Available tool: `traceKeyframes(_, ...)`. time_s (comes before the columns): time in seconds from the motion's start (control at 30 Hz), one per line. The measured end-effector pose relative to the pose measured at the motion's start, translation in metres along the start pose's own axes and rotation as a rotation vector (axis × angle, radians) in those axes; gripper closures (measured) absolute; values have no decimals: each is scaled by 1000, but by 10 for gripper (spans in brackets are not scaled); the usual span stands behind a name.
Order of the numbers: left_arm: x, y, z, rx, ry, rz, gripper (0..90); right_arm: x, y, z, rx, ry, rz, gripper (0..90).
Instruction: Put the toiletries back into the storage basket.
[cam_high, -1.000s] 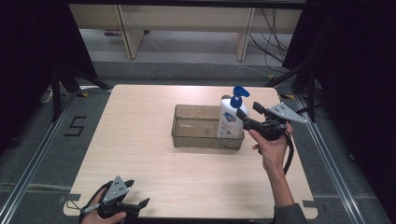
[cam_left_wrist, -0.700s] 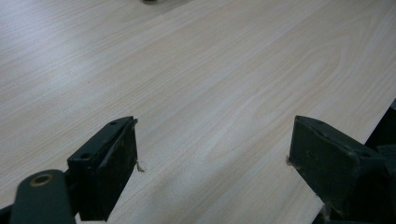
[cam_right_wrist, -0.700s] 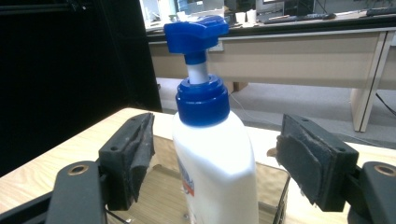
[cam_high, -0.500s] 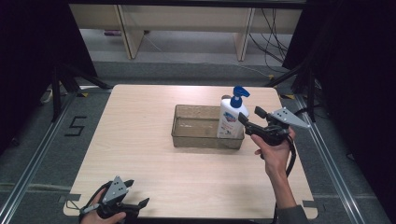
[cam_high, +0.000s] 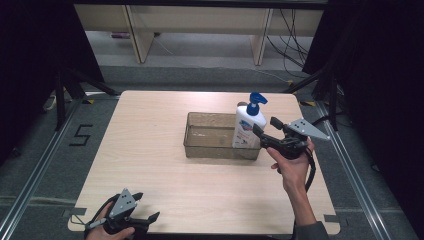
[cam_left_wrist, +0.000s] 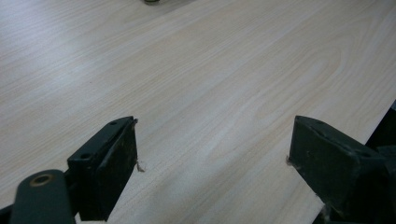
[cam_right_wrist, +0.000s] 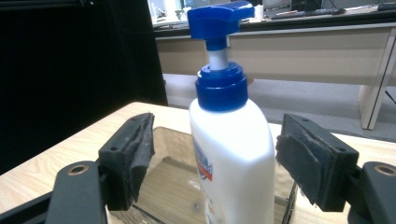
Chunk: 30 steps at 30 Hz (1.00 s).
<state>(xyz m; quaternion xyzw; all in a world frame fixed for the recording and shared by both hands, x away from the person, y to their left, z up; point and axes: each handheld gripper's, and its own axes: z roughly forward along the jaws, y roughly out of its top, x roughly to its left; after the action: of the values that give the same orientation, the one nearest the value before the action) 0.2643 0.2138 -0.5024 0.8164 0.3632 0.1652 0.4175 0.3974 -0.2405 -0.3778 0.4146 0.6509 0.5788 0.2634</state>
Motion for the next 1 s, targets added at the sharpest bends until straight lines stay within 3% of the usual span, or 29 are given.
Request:
traceKeyframes(0.3, 0, 0, 0, 1, 1, -1, 148, 2, -5, -3, 4, 7, -7, 261)
traceKeyframes(0.5, 0, 0, 0, 1, 0, -1, 148, 7, -6, -7, 21, 17, 25, 246)
traceKeyframes(0.57, 0, 0, 0, 0, 1, -2, 148, 7, -6, -8, 13, 14, 7, 246)
traceKeyframes(0.63, 0, 0, 0, 0, 2, -3, 148, 9, -8, -10, 16, 21, 25, 246)
traceKeyframes(0.67, 0, 0, 0, 0, 2, -2, 148, 9, -8, -11, 22, 16, 9, 246)
traceKeyframes(0.93, 1, 0, -1, 11, 3, 9, 148, 11, -12, -14, 15, 26, 11, 244)
traceKeyframes(1.0, 0, 0, 0, -4, 2, -8, 148, 14, -14, -16, 27, 36, 29, 245)
